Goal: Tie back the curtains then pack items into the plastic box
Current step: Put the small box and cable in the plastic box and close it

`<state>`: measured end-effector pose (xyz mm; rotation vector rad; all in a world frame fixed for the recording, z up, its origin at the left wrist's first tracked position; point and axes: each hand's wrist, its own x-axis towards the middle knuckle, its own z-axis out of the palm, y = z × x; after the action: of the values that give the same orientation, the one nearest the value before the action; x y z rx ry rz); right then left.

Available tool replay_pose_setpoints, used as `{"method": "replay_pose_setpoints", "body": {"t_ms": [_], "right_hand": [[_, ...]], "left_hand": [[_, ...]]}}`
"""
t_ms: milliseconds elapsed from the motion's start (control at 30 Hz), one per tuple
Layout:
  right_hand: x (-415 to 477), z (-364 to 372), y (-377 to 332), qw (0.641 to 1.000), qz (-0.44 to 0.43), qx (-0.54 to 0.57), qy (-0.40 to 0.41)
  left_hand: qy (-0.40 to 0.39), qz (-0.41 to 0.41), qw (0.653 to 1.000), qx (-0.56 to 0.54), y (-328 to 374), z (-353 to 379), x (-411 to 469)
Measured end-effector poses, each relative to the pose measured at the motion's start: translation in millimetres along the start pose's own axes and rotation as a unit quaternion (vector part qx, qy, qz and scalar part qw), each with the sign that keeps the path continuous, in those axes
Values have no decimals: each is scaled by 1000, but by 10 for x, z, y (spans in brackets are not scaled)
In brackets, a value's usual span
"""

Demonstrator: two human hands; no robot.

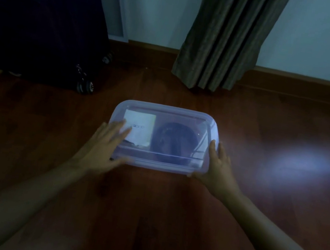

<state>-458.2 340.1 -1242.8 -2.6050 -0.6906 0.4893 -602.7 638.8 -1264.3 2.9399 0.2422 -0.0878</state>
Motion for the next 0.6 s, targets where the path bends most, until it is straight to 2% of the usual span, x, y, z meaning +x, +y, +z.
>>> {"method": "replay_pose_setpoints", "body": {"t_ms": [33,100,433,600], "right_hand": [[61,-2,3,1000,-2,10,1],[217,1,-3,999,-13,30,4],[1420,-105,-352,994,-104,11,-29],[1730,-177,-496,994,-99,19,-48]], "left_hand": [[-14,39,998,44,-61,40,-39],[-17,59,994,86,-201,74,-19],[-7,-51,994,101,-562,-140,456],[-61,-120,986,97,-529,-250,666]]}}
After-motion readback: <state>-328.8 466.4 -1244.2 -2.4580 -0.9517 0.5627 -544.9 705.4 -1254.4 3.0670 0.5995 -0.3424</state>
